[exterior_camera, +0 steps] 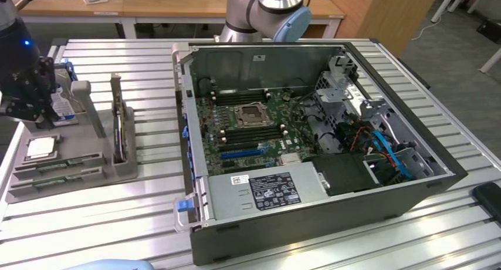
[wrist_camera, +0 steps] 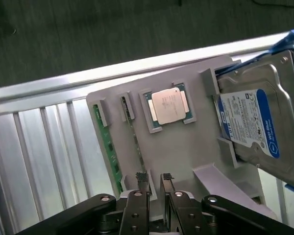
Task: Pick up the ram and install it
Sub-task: 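Pick up the ram and move it above insertion slot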
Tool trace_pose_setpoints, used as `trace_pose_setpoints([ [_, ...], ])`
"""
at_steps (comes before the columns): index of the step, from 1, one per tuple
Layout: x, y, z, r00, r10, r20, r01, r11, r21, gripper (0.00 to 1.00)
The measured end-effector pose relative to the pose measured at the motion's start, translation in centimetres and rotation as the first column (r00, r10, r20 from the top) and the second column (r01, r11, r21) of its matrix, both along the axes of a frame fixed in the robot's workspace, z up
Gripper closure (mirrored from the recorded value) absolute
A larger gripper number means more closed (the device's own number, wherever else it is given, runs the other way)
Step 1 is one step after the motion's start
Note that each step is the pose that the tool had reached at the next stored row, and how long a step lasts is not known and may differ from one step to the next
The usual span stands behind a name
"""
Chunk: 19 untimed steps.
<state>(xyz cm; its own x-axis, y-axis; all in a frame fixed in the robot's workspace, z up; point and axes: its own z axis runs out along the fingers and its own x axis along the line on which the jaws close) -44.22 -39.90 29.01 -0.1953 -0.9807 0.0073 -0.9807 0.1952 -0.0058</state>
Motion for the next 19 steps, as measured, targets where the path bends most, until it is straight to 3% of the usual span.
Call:
trace_pose_setpoints([
  [4, 0.0, 0.0, -0.06, 0.9975, 0.071, 0.0012, -0.071, 0.9975, -0.0001, 0.76],
  [11, 0.0, 0.0, -0.14, 0.9856, 0.169, 0.0026, -0.169, 0.9856, -0.0002, 0.76],
  [19, -0.02, 0.01, -0.25, 0.9579, 0.287, 0.0036, -0.287, 0.9579, -0.0003, 0.76],
])
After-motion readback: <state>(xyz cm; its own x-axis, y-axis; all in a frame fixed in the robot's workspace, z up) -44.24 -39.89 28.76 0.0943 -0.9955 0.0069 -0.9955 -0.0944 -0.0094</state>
